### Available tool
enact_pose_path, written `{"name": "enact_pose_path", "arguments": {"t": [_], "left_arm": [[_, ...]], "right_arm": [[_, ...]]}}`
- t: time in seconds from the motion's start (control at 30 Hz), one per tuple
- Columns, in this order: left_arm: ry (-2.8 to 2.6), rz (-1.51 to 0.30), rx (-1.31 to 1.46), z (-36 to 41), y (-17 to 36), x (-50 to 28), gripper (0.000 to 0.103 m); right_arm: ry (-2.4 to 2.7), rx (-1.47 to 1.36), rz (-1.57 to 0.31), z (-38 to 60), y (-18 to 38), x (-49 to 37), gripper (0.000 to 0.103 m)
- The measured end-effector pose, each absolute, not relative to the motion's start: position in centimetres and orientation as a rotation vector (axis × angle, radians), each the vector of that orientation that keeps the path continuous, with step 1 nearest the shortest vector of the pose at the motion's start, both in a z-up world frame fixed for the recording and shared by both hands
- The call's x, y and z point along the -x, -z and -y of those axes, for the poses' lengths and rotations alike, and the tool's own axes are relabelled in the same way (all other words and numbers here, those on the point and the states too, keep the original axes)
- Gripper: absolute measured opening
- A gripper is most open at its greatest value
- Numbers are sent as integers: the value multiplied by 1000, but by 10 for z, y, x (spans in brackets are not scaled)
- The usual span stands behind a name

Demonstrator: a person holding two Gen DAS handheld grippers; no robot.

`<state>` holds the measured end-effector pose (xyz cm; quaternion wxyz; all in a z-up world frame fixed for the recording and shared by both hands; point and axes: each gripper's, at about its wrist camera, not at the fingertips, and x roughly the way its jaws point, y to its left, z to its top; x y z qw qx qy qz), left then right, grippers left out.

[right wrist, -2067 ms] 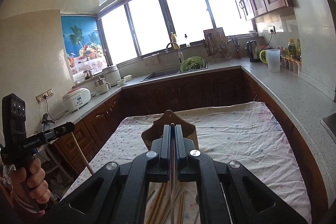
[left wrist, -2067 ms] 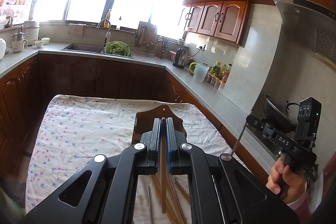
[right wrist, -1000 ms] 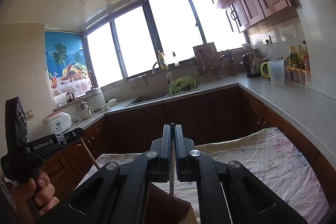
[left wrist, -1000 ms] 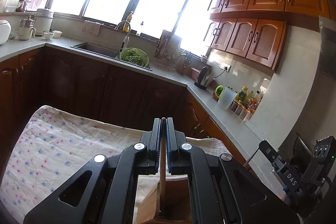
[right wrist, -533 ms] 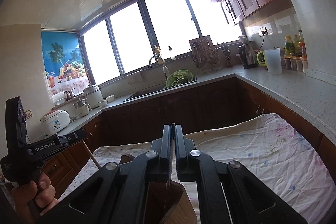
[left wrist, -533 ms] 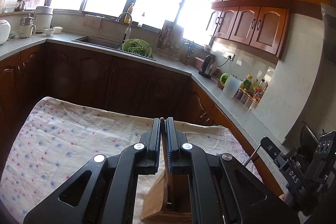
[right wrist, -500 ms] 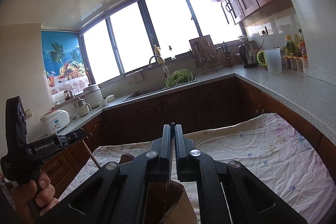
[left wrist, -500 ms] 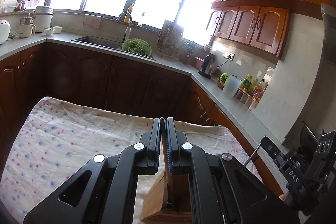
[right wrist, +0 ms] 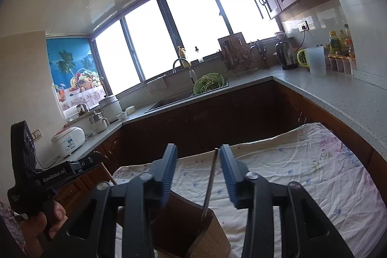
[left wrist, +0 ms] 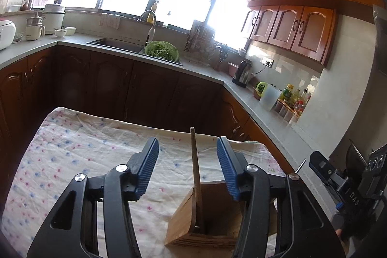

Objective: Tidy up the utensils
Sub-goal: 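Lower the chopstick into the wooden holder and open the left tool while the right tool releases its utensil, then withdraw both open tools from the holder back over the utensils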

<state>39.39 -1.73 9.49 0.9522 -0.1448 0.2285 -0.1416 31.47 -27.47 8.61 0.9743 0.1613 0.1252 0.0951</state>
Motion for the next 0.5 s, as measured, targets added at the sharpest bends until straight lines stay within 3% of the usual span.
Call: {"name": "enact_pose_path", "arguments": {"t": [0.03, 0.07, 0.2, 0.27, 0.5], "left_arm": [[275, -468, 296, 15, -95, -390, 64], [261, -474, 301, 12, -96, -386, 74], [227, -482, 316, -2, -96, -364, 84], [226, -486, 315, -6, -94, -350, 85], [221, -538, 298, -16, -84, -292, 87]], "right_arm": [[-194, -341, -239, 277, -88, -310, 74], [-192, -349, -225, 279, -91, -305, 74], [-210, -383, -233, 286, -99, -288, 82], [-218, -393, -229, 288, -100, -276, 92], [-241, -383, -257, 290, -97, -225, 94]]}}
